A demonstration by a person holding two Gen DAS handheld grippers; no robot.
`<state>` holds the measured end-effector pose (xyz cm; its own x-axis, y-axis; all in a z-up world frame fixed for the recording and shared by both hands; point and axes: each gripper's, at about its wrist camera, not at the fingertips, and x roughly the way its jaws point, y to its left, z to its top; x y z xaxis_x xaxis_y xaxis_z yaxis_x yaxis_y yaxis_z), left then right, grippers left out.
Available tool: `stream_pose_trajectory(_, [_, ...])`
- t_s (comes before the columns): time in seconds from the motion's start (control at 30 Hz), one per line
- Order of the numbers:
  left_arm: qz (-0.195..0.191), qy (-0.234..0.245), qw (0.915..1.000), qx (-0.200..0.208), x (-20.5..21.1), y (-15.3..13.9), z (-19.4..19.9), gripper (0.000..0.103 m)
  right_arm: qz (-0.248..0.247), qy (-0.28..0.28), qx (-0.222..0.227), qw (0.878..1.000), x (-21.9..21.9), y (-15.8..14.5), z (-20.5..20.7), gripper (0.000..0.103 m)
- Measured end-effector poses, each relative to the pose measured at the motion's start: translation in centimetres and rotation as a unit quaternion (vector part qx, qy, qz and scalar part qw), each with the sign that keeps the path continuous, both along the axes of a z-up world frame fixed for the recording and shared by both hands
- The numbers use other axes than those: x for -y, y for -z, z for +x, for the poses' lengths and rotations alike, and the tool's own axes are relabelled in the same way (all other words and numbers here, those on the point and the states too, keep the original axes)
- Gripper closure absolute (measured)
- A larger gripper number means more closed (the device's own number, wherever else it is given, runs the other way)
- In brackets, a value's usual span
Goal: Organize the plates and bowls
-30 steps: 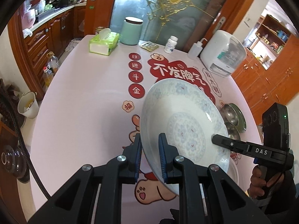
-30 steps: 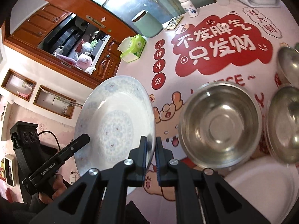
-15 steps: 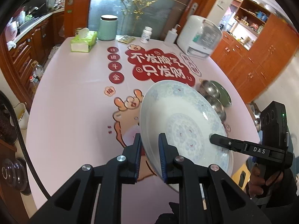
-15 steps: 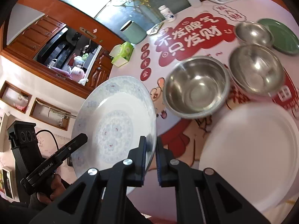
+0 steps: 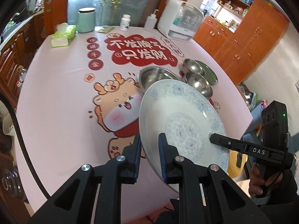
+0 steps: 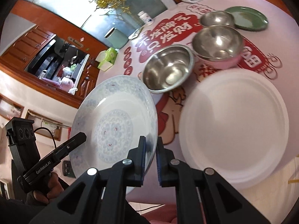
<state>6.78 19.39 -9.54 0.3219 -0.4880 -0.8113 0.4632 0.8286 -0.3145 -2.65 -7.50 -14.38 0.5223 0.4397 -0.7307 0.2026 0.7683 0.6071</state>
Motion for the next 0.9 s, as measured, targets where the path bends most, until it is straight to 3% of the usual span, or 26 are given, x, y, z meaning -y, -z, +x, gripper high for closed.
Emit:
stream_pose_trajectory(0.5, [0.010,0.078,0.9966,-0.023,8.4,2.1,-1.0,0.088,0.003,0.073,-0.034,0.997,6.4,1.8,-4.1,0.093])
stream_pose_trajectory(0.9, [0.021,0.046,0.9981,-0.035,14.8,3.5,-2.0,0.088,-0.007,0.029,-0.058,0.998,13.2,2.9,-2.7,0.093])
